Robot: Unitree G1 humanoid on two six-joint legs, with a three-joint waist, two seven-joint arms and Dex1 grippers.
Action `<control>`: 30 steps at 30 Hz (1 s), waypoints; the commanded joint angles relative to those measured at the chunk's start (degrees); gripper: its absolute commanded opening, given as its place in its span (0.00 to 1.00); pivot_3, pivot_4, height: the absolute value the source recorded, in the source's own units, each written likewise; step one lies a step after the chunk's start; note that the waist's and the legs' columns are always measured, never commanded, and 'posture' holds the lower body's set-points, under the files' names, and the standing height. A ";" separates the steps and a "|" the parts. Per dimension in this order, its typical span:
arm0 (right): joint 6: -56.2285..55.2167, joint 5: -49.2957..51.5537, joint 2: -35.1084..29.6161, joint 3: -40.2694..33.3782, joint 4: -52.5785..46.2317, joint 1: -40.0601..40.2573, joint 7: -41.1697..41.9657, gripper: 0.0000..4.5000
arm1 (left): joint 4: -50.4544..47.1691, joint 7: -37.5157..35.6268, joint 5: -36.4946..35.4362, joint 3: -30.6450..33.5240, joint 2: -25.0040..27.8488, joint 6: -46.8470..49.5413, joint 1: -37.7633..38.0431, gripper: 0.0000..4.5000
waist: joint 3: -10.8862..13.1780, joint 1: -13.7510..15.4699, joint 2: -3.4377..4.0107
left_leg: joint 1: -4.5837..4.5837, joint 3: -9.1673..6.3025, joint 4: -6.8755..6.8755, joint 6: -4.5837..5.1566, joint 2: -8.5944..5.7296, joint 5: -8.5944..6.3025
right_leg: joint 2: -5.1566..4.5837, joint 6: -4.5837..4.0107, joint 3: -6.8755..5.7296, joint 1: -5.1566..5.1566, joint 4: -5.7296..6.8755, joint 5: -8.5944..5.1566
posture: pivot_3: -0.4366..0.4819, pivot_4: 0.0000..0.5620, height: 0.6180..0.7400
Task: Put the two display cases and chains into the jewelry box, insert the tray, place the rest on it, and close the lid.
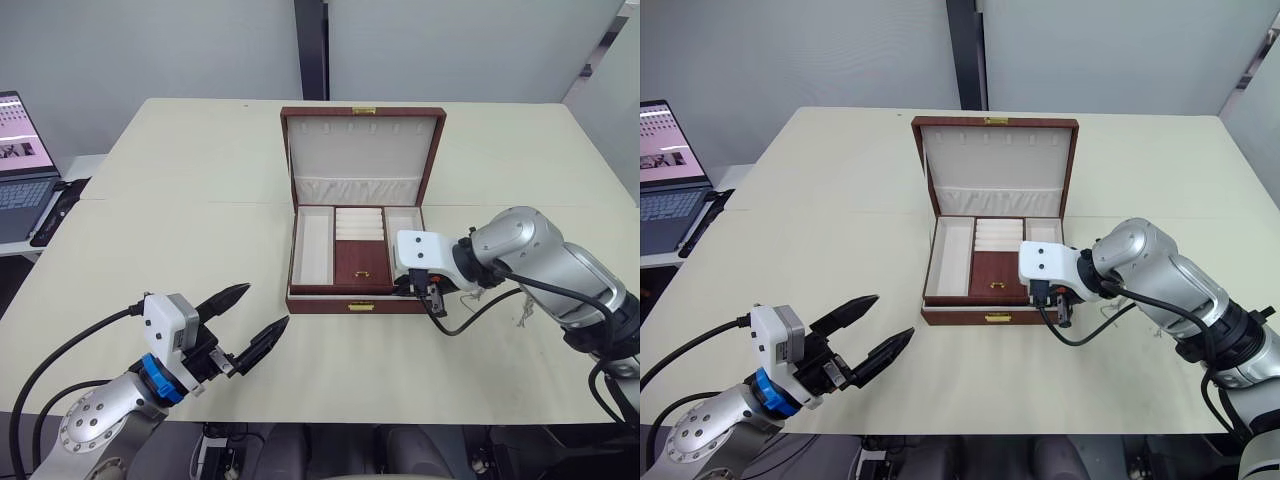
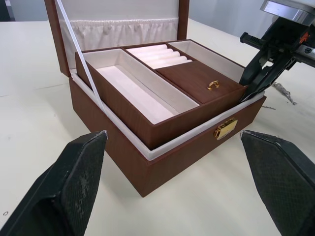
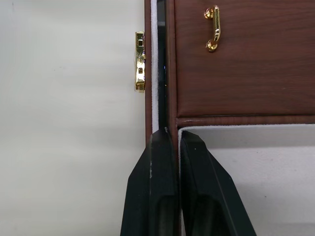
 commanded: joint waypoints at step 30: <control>-23.59 16.47 21.97 -23.60 12.88 9.47 -7.95 0.31 | 2.60 -2.39 0.08 0.35 0.93 -1.42 -3.17 1.00 | 0.01 -0.03 -0.06 | 0.01 0.05 -0.03 0.00 -0.01 0.00 | 0.00 0.00 -0.03 -0.01 0.01 0.00 | 0.48 0.27 1.00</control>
